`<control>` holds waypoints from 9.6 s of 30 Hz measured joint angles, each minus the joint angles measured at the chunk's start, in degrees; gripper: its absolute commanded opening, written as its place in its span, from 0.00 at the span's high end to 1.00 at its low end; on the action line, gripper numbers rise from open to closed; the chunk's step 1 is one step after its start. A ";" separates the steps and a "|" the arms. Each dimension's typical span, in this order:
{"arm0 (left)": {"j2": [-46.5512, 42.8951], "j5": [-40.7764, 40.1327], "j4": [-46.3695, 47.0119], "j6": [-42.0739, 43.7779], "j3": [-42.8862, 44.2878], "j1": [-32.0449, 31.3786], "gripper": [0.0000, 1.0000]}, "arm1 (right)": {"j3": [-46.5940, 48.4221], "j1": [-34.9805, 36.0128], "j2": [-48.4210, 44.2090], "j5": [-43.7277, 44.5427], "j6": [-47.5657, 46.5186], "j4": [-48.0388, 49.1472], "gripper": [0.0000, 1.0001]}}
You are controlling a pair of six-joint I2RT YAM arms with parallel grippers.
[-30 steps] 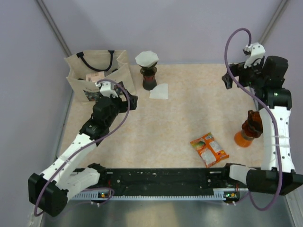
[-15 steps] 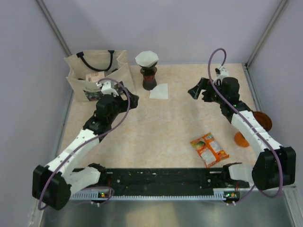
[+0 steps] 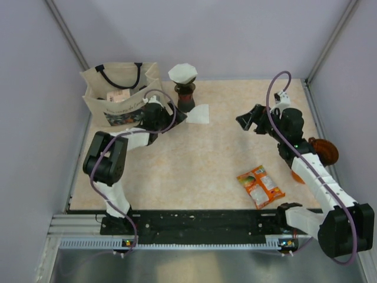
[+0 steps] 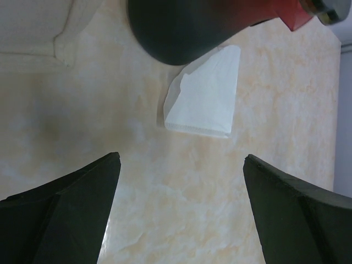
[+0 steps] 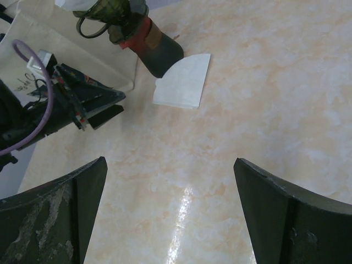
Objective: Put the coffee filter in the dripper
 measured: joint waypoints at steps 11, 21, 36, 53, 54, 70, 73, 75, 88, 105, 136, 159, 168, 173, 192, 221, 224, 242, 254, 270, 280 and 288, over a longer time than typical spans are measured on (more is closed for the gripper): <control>12.04 -6.88 4.44 0.37 7.98 -2.73 0.05 | -2.62 0.00 -3.78 1.73 -0.76 0.66 0.01; 16.76 -9.62 6.69 0.26 12.52 -4.79 0.18 | -2.67 0.00 -4.68 3.06 -1.57 0.37 0.01; 19.89 -9.09 5.01 -0.94 16.55 -5.64 0.42 | -4.15 0.00 -7.37 4.33 -2.12 -0.70 0.01; 22.23 -7.15 0.35 -1.29 20.63 -6.29 0.70 | -4.48 0.00 -10.58 5.86 -2.32 -2.08 0.01; 22.36 -7.08 0.17 -1.36 20.79 -6.29 0.74 | -4.48 0.00 -10.78 5.99 -2.32 -2.12 0.01; 23.56 -4.04 -2.27 -1.25 22.82 -6.60 1.00 | -5.60 0.00 -11.54 7.78 -3.02 -3.30 0.01; 21.99 -2.99 -0.98 -1.16 19.93 -6.64 1.00 | -5.62 0.00 -11.56 8.02 -3.26 -3.54 0.01; 20.15 -2.47 -0.57 -1.09 17.16 -6.71 1.00 | -5.66 0.00 -11.65 8.07 -3.43 -3.54 0.01; 5.92 -0.33 1.97 0.28 0.13 -6.97 0.99 | -6.67 0.02 -8.35 2.10 -4.20 -4.55 0.02; 10.73 1.44 10.32 -4.72 4.96 -3.28 0.49 | 18.05 9.01 37.97 9.01 0.24 4.66 0.05; 23.47 8.74 14.67 -12.15 13.77 -2.95 0.80 | 43.15 11.85 64.87 1.18 3.96 3.39 0.21; -7.10 10.01 -3.17 22.86 -1.09 -7.50 1.00 | 13.05 11.91 25.70 5.81 -4.46 -0.07 0.01; -24.13 13.40 -23.28 56.00 1.03 -17.18 1.00 | 6.75 11.89 -7.43 2.19 -11.26 -8.13 0.01; -31.50 21.81 -30.47 75.10 0.79 -16.50 1.00 | 7.67 11.85 -13.18 -5.31 -15.17 -17.40 0.02; -29.90 40.06 -42.80 109.33 3.48 -19.50 1.00 | 7.61 15.98 -7.72 -20.00 -25.24 -28.09 0.07; -28.98 43.06 -46.66 114.42 5.53 -20.13 1.00 | 7.52 23.43 0.55 -15.39 -26.60 -28.06 0.22; -28.98 43.39 -46.97 114.71 5.60 -20.17 1.00 | 7.52 23.71 0.98 -14.67 -26.53 -27.96 0.26; -28.02 43.39 -49.40 116.26 6.58 -20.94 0.99 | 6.71 23.78 0.68 -14.99 -25.90 -27.56 0.75; -27.98 43.63 -49.07 115.62 7.26 -21.29 0.01 | 6.03 23.78 0.09 -15.74 -25.99 -27.52 1.00; -36.28 17.97 -10.93 52.68 -4.52 -21.44 0.01 | 1.07 23.85 -8.72 13.94 -18.40 -18.16 1.00; -30.42 5.38 -0.42 6.49 -4.46 -21.40 0.01 | -1.84 27.82 -8.76 30.69 -15.76 -8.70 1.00; -22.43 0.63 -2.34 -0.15 -0.76 -22.91 0.01 | -1.81 35.32 -3.93 43.08 -17.70 -4.11 1.00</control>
